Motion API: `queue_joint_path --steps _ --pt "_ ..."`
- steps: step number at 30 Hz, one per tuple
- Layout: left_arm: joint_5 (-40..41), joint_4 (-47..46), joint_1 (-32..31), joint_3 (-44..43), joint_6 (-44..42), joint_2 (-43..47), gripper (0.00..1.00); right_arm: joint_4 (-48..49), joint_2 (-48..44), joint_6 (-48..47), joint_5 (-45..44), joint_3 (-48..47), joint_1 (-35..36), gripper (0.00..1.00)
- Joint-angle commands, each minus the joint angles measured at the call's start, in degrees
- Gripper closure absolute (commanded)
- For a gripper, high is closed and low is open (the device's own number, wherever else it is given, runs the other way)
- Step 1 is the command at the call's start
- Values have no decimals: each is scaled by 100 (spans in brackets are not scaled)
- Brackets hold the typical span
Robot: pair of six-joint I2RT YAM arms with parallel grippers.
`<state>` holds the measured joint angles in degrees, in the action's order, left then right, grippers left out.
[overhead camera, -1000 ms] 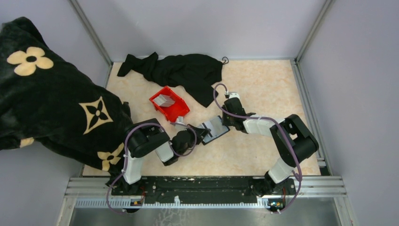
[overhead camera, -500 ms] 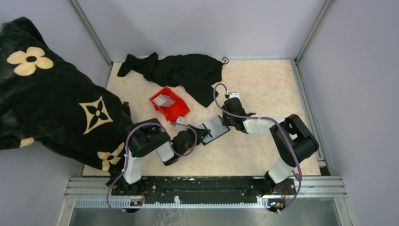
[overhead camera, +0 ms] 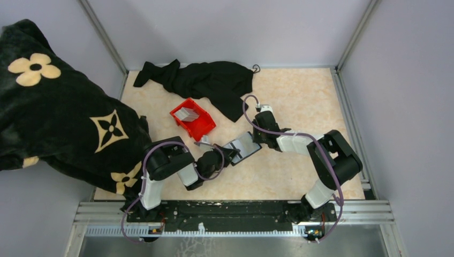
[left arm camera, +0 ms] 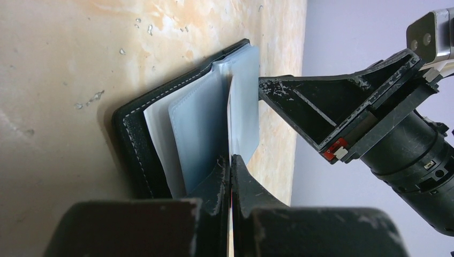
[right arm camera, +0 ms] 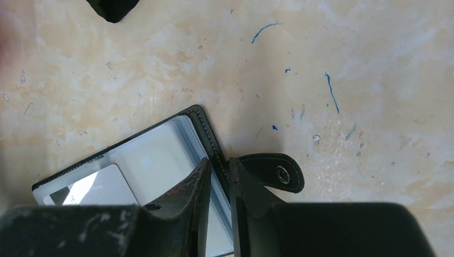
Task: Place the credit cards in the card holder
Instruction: Insert the credit card into the card holder.
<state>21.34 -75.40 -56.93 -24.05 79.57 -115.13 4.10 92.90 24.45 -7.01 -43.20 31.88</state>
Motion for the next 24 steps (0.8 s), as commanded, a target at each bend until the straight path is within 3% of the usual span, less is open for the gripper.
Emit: queue_joint_path --steps 1,15,24 --pt "86 380 -118 90 109 49 100 -409 407 -28 169 155 73 82" --pt "515 1386 -248 -53 340 367 100 -384 430 -28 199 163 81 81" --pt "596 1457 -199 -261 234 263 100 -409 404 -45 184 175 82 81"
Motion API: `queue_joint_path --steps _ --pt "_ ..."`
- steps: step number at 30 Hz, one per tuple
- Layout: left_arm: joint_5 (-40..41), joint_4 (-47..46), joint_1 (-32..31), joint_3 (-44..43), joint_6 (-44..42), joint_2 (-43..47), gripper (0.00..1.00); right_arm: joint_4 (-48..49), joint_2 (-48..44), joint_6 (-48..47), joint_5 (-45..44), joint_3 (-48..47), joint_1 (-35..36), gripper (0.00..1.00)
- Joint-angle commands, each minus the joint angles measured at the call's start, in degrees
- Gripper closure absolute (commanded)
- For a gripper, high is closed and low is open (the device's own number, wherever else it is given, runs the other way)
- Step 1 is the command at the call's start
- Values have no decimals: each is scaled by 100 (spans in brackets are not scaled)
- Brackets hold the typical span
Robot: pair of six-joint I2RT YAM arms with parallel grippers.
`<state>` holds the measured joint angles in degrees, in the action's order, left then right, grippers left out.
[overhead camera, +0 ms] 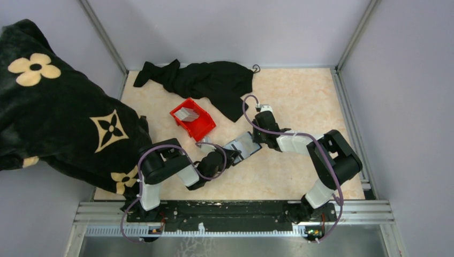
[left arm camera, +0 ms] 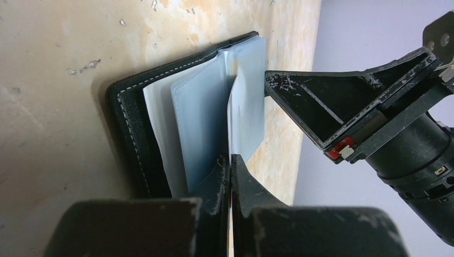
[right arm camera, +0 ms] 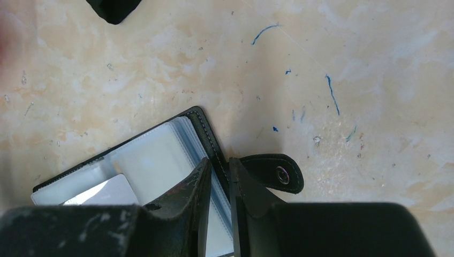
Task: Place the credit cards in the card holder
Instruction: Insert the credit card into the card holder.
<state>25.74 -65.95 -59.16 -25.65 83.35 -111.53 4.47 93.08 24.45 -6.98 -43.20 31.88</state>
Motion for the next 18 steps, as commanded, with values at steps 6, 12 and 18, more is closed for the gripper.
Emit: queue_joint_path --steps 6,12,18 --pt "105 502 88 -125 -152 -148 100 -449 378 -46 185 175 82 81" --pt "171 592 131 -94 -136 -76 100 -463 394 -64 178 151 80 81" --pt "296 1186 124 3 188 188 100 -469 420 -63 179 121 82 81"
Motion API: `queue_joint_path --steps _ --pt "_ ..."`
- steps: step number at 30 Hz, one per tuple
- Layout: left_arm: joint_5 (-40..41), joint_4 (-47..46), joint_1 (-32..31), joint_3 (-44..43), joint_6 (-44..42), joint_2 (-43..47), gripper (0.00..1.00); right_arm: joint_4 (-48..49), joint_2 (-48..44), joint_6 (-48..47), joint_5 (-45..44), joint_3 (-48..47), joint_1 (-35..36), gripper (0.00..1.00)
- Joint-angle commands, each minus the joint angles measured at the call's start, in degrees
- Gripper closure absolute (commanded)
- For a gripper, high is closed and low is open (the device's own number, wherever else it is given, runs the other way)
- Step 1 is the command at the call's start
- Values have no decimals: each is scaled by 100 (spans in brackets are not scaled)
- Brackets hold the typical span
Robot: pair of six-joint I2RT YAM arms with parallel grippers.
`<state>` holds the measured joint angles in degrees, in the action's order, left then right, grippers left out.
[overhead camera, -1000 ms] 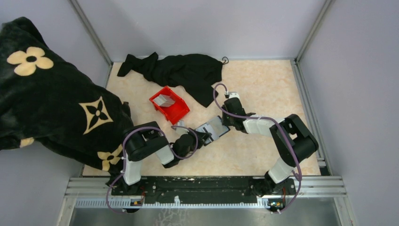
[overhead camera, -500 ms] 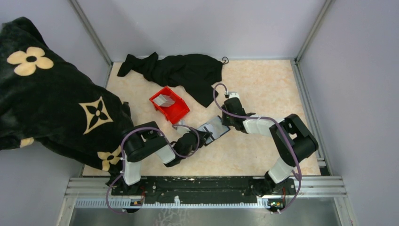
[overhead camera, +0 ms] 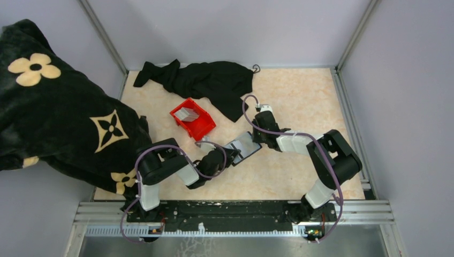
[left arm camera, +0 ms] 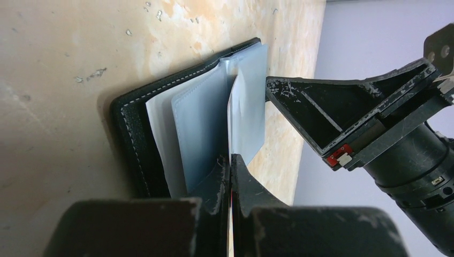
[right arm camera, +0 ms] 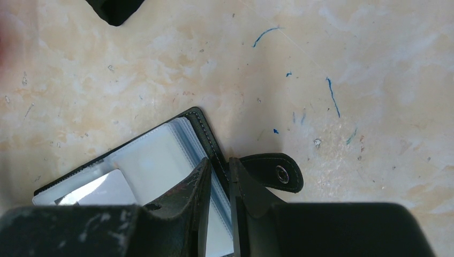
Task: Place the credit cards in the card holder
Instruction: Insert the credit card into the card holder.
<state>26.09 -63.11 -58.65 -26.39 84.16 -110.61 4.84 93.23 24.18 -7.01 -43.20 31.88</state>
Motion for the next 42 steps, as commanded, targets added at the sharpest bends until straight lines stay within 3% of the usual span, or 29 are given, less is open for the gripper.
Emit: queue_joint_path --steps 1,42 --pt "265 907 73 92 166 92 100 -503 413 -37 186 119 82 81" --pt "-90 1016 108 -306 611 -260 100 -449 419 -1 206 198 104 81"
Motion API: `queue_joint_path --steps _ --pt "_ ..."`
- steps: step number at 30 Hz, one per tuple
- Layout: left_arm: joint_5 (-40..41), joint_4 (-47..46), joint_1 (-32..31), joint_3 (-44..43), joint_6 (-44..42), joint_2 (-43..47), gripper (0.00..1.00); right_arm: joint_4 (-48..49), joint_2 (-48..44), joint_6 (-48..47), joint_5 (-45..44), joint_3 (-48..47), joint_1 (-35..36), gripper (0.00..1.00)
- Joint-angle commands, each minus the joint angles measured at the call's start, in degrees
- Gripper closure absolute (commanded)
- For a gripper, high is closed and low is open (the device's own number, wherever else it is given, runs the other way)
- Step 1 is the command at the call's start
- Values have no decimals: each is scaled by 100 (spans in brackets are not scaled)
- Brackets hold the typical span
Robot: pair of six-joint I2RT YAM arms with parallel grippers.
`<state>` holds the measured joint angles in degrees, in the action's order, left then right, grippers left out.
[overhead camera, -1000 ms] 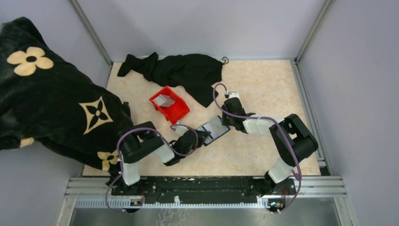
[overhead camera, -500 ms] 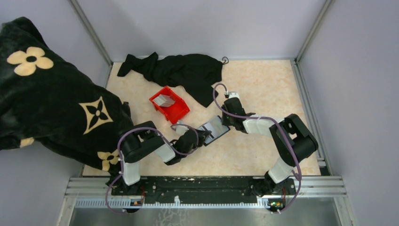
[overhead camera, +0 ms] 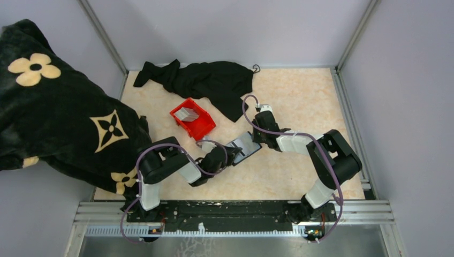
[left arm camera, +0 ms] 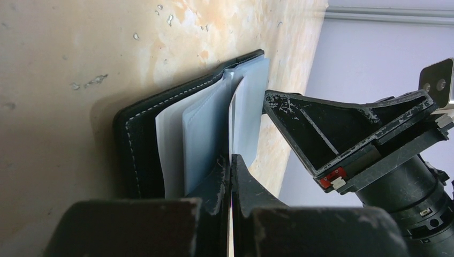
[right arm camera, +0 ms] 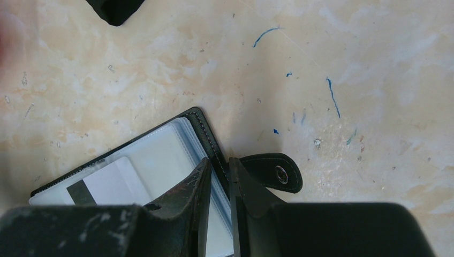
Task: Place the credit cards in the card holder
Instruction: Insert the credit card into the card holder.
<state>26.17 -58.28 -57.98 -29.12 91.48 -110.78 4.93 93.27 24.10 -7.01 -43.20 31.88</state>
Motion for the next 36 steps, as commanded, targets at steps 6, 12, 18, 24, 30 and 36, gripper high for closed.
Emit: queue_joint_path --steps 6,12,18,24,30,36 --pt "-160 488 45 -186 -229 -361 100 -449 419 12 210 198 108 81" --pt "-212 350 65 -261 -406 -468 96 -440 429 16 209 207 124 81" --pt "-443 582 100 -409 -503 -507 79 -440 429 23 211 199 148 81" --pt "-787 1087 157 -628 -646 -469 69 -467 396 16 200 206 161 81" --pt "-914 2004 199 -827 -1005 -119 62 -466 380 5 224 198 162 81" --pt "-1225 2861 293 -997 -1250 79 58 -489 358 -2 237 207 162 81"
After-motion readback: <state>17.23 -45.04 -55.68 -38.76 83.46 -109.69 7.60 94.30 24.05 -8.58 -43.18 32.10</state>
